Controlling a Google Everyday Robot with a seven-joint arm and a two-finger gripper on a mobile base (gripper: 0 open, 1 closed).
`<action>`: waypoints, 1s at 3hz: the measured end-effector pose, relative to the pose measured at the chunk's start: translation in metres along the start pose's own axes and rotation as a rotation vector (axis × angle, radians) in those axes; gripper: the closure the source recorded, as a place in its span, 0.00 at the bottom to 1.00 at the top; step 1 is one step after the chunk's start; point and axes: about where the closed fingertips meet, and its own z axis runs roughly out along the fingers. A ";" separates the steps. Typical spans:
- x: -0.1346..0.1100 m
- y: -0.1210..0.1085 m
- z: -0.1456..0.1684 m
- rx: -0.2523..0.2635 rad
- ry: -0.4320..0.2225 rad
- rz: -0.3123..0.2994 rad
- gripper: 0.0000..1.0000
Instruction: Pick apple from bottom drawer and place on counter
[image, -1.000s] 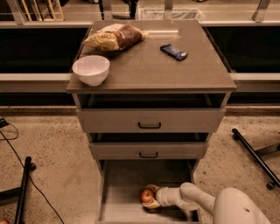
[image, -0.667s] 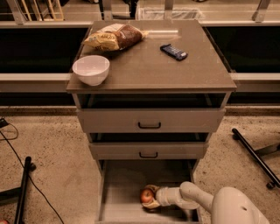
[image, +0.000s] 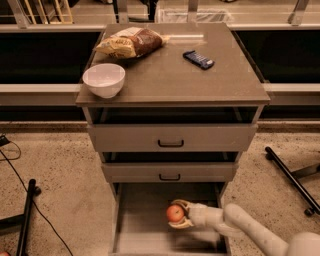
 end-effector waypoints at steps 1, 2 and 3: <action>-0.084 -0.007 -0.069 0.014 -0.037 -0.025 1.00; -0.159 -0.026 -0.125 -0.026 -0.030 0.014 1.00; -0.196 -0.046 -0.140 -0.033 -0.003 -0.023 1.00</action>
Offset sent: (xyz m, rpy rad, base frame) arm -0.0077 -0.1514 0.3527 -0.0460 0.0290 0.0458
